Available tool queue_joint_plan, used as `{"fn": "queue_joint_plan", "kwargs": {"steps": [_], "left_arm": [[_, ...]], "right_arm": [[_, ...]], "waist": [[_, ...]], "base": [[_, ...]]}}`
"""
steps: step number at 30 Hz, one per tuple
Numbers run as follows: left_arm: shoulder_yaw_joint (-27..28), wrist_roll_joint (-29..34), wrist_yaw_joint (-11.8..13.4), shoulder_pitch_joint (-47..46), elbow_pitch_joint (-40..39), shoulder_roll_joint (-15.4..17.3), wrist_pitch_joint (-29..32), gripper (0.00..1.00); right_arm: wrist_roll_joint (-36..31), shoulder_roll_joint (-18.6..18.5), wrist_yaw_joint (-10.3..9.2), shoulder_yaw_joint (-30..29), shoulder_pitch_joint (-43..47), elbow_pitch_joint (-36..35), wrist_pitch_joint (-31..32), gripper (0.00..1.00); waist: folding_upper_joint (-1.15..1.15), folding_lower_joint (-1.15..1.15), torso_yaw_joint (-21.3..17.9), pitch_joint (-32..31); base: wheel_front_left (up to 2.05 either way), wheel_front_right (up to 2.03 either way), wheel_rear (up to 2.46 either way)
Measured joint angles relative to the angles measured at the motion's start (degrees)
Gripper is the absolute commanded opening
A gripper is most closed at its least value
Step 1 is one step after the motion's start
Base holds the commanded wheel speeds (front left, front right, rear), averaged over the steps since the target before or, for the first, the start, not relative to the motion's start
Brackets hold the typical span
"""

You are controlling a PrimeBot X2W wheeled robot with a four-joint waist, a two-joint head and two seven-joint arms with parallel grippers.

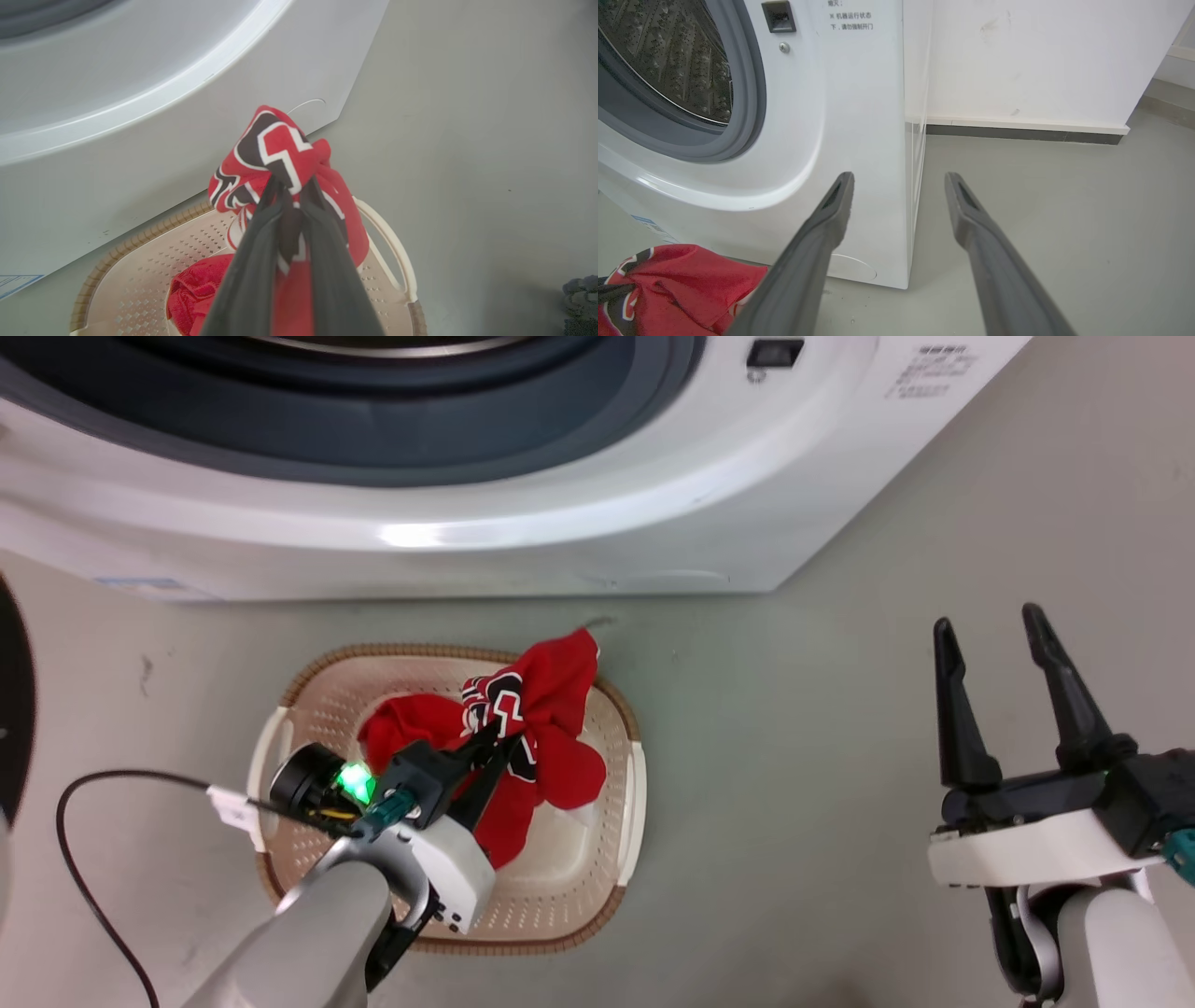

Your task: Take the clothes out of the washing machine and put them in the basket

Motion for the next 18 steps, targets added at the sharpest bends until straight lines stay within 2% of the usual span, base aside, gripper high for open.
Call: {"fn": "queue_joint_plan", "kwargs": {"steps": [7, 18], "left_arm": [[-1.66, 2.25, -1.24, -6.42, 10.13, -2.66, -0.03, 0.0], [-1.16, 6.11, -1.2, -16.03, 25.14, -6.95, -0.11, 0.0]], "right_arm": [[-0.24, 0.01, 0.01, -0.13, -1.87, -1.07, 0.0, 1.0], [-0.49, 0.01, 0.01, 0.96, -4.33, -2.99, 0.0, 1.0]], "waist": [[0.0, 0.0, -1.43, 7.42], [0.0, 0.01, -2.82, 17.35]], "base": [[0.0, 0.0, 0.0], [0.0, 0.0, 0.0]]}}
